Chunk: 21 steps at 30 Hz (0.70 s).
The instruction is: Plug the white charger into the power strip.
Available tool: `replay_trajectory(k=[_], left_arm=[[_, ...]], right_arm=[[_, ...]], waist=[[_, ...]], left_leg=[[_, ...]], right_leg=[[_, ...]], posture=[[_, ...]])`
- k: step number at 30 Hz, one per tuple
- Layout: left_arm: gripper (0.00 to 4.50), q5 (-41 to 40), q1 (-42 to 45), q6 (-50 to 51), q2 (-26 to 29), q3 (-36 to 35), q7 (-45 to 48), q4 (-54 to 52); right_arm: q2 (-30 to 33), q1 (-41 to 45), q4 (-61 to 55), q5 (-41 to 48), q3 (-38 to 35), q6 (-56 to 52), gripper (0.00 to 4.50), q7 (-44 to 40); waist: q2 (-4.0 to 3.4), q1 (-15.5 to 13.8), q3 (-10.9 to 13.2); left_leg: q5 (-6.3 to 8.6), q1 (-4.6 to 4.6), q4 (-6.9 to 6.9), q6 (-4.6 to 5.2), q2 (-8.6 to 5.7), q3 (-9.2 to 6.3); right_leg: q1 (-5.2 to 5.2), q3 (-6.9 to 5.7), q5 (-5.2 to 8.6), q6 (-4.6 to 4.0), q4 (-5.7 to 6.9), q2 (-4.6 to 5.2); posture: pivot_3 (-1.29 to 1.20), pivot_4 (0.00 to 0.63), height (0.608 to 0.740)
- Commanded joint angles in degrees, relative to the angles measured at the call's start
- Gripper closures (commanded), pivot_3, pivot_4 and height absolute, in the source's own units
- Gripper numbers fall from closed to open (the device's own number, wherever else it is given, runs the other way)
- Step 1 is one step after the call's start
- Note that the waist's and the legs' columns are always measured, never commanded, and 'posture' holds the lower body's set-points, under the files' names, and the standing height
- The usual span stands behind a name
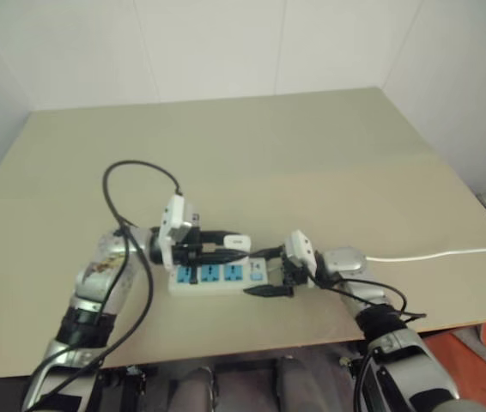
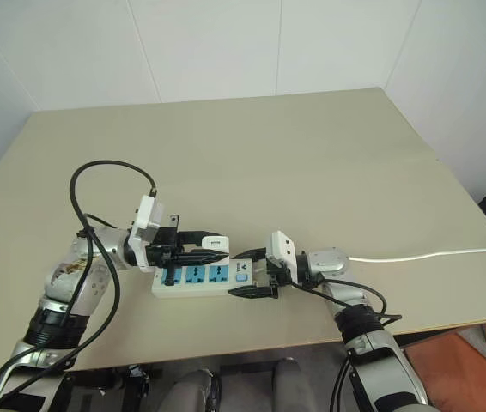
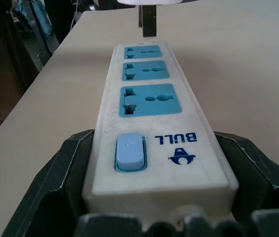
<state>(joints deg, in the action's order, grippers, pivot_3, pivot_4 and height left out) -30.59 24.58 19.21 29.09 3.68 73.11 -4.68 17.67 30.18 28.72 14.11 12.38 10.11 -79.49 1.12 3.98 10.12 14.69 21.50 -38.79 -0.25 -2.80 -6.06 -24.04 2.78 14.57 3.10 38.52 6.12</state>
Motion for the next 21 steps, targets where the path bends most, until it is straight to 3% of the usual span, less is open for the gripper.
replay_trajectory(k=[1, 7, 21], left_arm=[[3.49, -1.06, -0.9, -0.34, 0.9, -0.81, 0.38, -1.82], [3.49, -0.95, -2.66, -0.42, 1.63, -0.18, 1.38, -0.78], [3.49, 5.44, -2.93, -12.67, 0.48, 3.78, 6.89, 7.85]], right_arm=[[-0.21, 0.55, 0.15, -0.26, 0.36, 1.13, 1.09, -0.95], [-0.27, 0.17, -0.17, -0.26, 0.35, 1.2, 1.09, -0.6], [-0.03, 0.39, -0.51, -0.29, 0.31, 0.88, 1.09, -0.58]], waist=[[0.0, 0.03, 0.0], [0.0, 0.01, 0.0], [0.0, -0.02, 0.0]], left_leg=[[0.0, 0.0, 0.0, 0.0, 0.0, 0.0], [0.0, 0.0, 0.03, 0.0, 0.0, 0.0], [0.0, 0.0, 0.05, 0.0, 0.0, 0.01]], right_leg=[[0.0, 0.0, 0.0, 0.0, -0.01, 0.0], [0.0, 0.0, -0.01, -0.01, -0.03, 0.0], [0.0, 0.0, -0.02, -0.02, -0.07, 0.0]], posture=[[0.0, 0.15, 0.74], [0.0, 0.15, 0.74], [0.0, 0.15, 0.74]])
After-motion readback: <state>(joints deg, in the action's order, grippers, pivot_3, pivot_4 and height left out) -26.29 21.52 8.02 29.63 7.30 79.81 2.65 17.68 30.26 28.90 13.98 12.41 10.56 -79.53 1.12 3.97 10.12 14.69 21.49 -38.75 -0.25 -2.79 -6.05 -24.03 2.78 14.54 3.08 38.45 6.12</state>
